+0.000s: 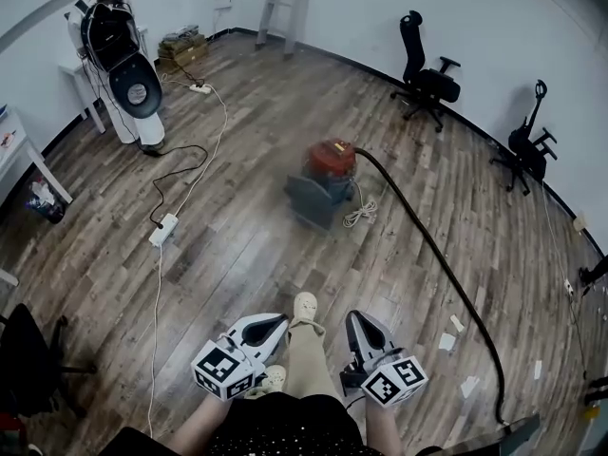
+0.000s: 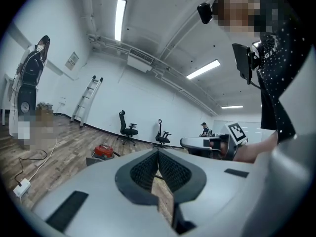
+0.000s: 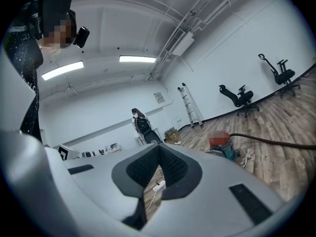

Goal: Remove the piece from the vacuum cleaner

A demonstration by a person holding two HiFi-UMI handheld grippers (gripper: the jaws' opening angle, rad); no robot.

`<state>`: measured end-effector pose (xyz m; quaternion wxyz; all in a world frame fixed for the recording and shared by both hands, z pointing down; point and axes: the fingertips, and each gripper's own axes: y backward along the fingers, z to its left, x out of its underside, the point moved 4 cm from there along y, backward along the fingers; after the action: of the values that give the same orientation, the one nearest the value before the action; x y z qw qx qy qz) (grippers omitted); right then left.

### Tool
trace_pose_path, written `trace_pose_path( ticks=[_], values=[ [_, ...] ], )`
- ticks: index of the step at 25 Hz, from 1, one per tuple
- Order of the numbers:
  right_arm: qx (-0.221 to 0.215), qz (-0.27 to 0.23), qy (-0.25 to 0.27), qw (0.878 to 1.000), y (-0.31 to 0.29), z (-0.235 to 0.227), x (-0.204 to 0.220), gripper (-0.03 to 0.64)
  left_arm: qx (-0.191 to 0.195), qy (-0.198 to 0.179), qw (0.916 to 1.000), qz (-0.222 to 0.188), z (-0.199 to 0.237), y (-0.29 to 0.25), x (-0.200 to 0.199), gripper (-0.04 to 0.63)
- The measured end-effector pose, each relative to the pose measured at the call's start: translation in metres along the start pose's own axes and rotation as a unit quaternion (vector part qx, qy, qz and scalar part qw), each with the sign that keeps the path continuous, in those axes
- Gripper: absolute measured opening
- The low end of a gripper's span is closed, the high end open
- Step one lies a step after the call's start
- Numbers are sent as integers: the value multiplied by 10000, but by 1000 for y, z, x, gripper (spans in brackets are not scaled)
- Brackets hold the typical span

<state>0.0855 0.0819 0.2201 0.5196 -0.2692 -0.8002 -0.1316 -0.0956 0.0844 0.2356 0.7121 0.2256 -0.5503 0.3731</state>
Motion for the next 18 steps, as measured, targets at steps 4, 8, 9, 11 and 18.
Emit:
trace_pose_path(
  ticks=[4,8,9,11,18],
  values=[
    [-194,104,-67,9997,-42,-28,-11,11,-277,19,9996,6,37,-31,-11,8],
    [-325,84,-1,9994,-99,-69,-40,11,-350,0,9994,-28,79,-78,-35,8],
    [-345,59,56,9994,-114,-81,-49,11,-298,-55,9995,-21,89,-93,-42,8],
    [-322,23,145,9994,-142,-106,-67,11,-201,-169,9997,16,111,-126,-55,8],
    [-226,32,120,9997,-223,-196,-122,11,161,1,9998,-133,187,-250,-107,8]
  ],
)
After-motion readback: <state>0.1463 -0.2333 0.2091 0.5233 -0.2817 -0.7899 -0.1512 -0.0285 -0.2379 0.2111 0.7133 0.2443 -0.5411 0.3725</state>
